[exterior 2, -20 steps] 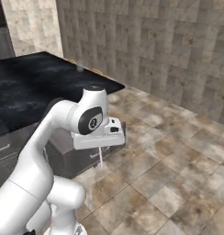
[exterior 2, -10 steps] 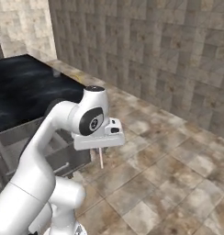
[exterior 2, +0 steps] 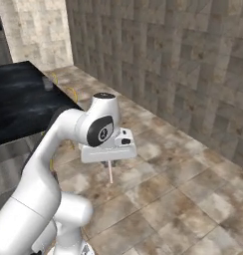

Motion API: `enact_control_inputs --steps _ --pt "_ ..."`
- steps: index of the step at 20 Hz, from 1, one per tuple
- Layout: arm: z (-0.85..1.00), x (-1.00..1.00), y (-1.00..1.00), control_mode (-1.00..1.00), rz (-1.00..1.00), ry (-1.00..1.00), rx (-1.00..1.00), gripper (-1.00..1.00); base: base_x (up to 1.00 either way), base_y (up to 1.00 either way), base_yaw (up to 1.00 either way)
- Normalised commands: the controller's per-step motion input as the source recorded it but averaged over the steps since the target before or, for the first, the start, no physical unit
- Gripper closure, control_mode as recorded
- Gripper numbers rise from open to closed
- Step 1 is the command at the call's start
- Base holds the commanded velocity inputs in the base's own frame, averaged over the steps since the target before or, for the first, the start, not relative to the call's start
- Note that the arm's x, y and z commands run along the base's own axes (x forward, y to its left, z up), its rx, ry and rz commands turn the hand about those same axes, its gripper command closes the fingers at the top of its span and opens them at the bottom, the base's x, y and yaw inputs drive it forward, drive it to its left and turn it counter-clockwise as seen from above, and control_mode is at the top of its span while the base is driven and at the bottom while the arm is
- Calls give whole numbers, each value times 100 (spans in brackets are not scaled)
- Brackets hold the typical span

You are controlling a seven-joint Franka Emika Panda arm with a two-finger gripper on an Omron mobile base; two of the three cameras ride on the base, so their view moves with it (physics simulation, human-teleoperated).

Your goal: Take a straw from the drawer in front and place it inside the glass cup on the dining counter.

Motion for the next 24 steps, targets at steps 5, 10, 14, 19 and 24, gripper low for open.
enact_control_inputs --steps 5,10,14,19,24 --pt "0 0 0 100 0 0 0 100 56 -58 45" --pt "0 0 0 100 0 0 0 100 64 -59 49" --pt "0 0 0 100 0 0 0 100 60 -61 51" --pt "0 0 0 100 0 0 0 100 60 -67 50" --pt "0 0 0 100 0 0 0 100 67 -70 48"
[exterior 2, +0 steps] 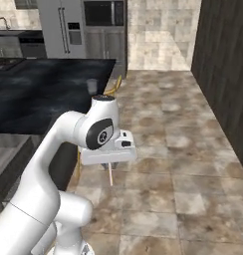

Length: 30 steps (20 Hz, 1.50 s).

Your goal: Take a straw from the drawer in front and place it inside the glass cup on the dining counter.

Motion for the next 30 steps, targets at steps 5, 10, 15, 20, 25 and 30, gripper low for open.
enact_control_inputs --steps 5,10,15,20,25,30 --pt "0 0 0 100 0 0 0 100 76 -71 47" --pt "0 0 0 100 0 0 0 100 67 -72 49" --pt "0 0 0 100 0 0 0 100 48 -70 52" --pt "0 0 0 100 0 0 0 100 35 -70 55" --pt "0 0 0 100 0 0 0 100 24 -75 55" --pt "0 0 0 100 0 0 0 100 24 -75 55"
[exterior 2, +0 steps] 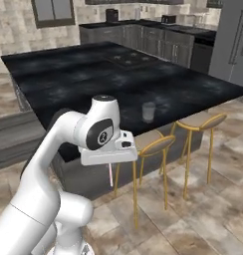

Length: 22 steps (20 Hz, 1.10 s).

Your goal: Take a straw from the drawer in front and place it inside the glass cup on the dining counter.

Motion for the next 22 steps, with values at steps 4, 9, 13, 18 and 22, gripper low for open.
enact_control_inputs --steps 4,9,13,18,22 --pt "0 0 0 100 0 0 0 100 24 -75 53" --pt "0 0 0 100 0 0 0 100 13 -80 51" --pt "0 0 0 100 0 0 0 100 0 -77 50" --pt "0 0 0 100 0 0 0 100 0 -68 50" --pt "0 0 0 100 0 0 0 100 1 -58 46"
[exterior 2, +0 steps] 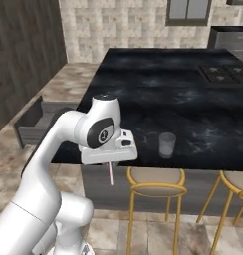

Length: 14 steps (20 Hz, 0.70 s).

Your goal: Take a straw from the drawer in front and place it inside the glass cup on the dining counter.

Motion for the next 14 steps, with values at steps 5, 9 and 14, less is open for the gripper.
enact_control_inputs --steps 5,9,14 --pt "0 0 0 100 0 0 0 100 1 -44 31" --pt "0 0 0 100 0 0 0 100 4 -17 16" --pt "0 0 0 100 0 0 0 100 19 -2 5"
